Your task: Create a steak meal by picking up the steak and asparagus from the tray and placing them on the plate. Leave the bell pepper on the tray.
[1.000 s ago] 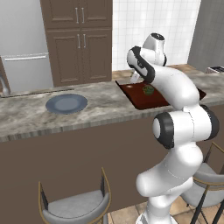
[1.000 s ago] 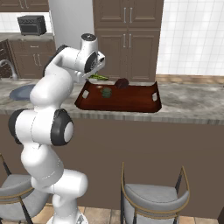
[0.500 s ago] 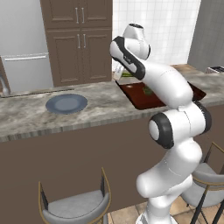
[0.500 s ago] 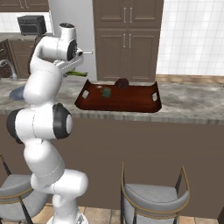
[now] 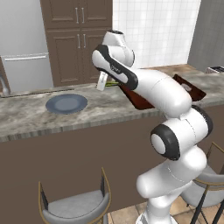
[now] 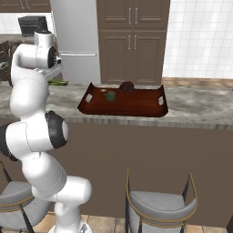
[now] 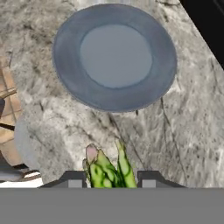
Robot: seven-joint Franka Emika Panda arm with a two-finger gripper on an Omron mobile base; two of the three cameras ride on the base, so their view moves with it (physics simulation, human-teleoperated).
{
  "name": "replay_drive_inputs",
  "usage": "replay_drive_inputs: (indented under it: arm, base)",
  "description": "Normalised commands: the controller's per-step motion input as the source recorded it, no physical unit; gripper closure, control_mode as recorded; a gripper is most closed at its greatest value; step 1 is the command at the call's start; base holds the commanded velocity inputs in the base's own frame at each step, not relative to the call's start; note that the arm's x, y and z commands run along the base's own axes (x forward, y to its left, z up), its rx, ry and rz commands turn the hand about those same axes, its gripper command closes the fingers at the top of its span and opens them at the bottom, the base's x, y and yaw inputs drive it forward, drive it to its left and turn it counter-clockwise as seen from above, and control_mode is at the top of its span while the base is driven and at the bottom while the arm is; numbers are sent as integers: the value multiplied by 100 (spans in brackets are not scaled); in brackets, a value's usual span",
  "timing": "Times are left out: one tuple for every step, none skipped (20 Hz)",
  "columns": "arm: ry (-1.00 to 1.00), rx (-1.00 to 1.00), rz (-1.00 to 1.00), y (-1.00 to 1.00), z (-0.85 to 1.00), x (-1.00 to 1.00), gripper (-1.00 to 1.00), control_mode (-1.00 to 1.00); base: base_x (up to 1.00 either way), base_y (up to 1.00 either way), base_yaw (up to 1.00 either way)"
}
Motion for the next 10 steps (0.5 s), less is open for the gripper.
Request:
replay_drive_inputs:
  arm:
    - [0,0,12,95,-29,-12,100,-100]
    - [0,0,12,96,-24,0,100,-100]
    - [0,0,11,95,-21,0,100,-100]
    - [0,0,10,92,-18,0,100,-100]
    - [0,0,9,89,-17,0,100,-100]
    - [0,0,7,84,-17,4,100,-100]
    - [0,0,6,78,-15,14,100,-100]
    - [0,0,3,70,-13,21,100,-100]
    - [0,-1,2,69,-9,21,100,-100]
    - [0,0,2,66,-9,21,100,-100]
  base:
    - [0,0,0]
    - [0,0,0]
    - [0,0,0]
    - [0,0,0]
    - [0,0,0]
    - [0,0,0]
    - [0,0,0]
    - [0,0,0]
    - [0,0,0]
    - [0,0,0]
